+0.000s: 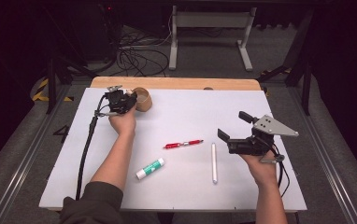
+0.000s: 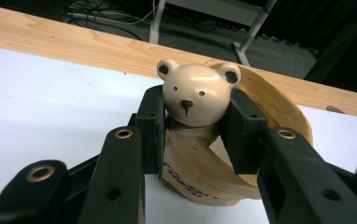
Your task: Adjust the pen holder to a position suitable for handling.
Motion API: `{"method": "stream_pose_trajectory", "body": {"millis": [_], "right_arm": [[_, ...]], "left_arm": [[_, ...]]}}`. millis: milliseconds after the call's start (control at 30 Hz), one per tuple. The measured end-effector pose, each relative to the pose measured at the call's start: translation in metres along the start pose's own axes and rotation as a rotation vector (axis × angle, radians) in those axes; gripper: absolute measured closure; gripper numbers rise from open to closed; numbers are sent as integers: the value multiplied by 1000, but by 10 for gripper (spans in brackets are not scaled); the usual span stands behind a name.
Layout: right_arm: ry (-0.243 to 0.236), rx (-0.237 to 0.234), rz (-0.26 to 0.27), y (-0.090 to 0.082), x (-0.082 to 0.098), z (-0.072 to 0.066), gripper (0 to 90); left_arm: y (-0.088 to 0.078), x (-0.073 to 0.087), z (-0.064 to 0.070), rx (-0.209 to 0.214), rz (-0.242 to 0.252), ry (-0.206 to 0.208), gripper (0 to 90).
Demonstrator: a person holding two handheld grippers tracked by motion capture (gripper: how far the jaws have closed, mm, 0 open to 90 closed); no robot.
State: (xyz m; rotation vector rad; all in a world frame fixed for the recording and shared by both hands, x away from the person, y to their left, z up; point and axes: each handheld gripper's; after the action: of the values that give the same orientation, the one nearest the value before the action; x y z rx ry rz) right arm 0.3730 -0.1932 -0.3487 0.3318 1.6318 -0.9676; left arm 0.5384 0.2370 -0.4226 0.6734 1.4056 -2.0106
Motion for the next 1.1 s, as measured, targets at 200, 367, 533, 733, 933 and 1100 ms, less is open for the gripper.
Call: {"method": "stream_pose_trajectory", "body": {"millis": [200,367,533,733,933,1100], "right_arm": [[-1,0,-1,0,0,0,10],[-2,-2,-1,1,0,0,10],[-4,-8,-6,2,0,-2,10],[-8,-11,-6,3,-1,-4,10],[-10,-18,-7,4,-2,-6,10],[-15,-19,-9,5,-3,-7,10]], "left_arm": [[-5,0,1,18,-8,20,636],[-14,0,3,41,-30,55,636],[-25,4,9,42,-66,111,636],[-39,14,17,75,-93,166,636],[-50,29,22,118,-148,236,636],[-62,38,25,154,-171,279,636]]}}
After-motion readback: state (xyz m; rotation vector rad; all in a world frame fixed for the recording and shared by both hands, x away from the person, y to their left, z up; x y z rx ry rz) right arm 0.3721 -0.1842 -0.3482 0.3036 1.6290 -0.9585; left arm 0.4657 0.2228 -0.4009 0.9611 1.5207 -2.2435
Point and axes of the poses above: each handheld gripper's, and its own axes: y roughly forward along the jaws, x roughly out of its underside, z roughly to its right, and after that the axes turned 15 degrees about -z, right-handed
